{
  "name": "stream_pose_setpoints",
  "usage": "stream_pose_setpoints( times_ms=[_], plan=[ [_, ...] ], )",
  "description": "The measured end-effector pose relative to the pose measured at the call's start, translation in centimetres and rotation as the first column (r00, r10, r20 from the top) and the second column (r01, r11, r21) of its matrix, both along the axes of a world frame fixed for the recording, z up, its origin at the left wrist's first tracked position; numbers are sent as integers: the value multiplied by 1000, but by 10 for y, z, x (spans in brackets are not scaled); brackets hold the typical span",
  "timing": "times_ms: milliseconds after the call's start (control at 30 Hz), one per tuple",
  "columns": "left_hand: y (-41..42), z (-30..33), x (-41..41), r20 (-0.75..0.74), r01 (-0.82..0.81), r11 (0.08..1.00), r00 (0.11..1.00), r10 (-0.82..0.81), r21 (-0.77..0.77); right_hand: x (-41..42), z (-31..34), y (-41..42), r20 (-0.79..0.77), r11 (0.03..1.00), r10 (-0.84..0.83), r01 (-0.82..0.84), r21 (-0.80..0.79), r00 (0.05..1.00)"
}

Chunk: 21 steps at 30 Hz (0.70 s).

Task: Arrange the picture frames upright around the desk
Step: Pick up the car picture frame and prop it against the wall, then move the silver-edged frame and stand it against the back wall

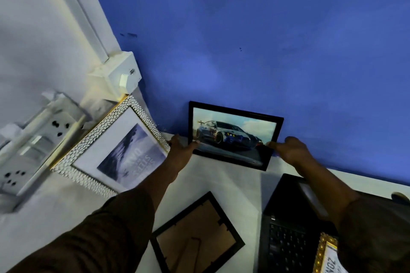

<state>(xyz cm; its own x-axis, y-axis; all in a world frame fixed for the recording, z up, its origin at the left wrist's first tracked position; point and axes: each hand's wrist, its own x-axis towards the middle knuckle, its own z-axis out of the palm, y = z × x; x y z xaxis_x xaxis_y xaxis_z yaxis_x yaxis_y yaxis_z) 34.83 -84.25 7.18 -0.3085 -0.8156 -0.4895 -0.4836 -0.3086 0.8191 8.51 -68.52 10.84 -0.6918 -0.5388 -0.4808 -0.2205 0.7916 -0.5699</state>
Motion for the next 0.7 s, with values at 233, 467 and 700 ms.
stream_pose_setpoints(
  times_ms=[233, 467, 700],
  plan=[
    [67, 23, 42, -96, -154, 986, 984, 147, -70, 42, 37, 10, -99, 970, 190, -202, -136, 977],
    [140, 30, 99, -121, -336, 941, 936, 329, -46, 100, 56, 17, -163, 872, 452, -473, -127, 877],
    [160, 33, 168, -171, -487, 871, 865, 472, -64, 170, 61, -9, -196, 752, 613, -641, -150, 765]
  ],
)
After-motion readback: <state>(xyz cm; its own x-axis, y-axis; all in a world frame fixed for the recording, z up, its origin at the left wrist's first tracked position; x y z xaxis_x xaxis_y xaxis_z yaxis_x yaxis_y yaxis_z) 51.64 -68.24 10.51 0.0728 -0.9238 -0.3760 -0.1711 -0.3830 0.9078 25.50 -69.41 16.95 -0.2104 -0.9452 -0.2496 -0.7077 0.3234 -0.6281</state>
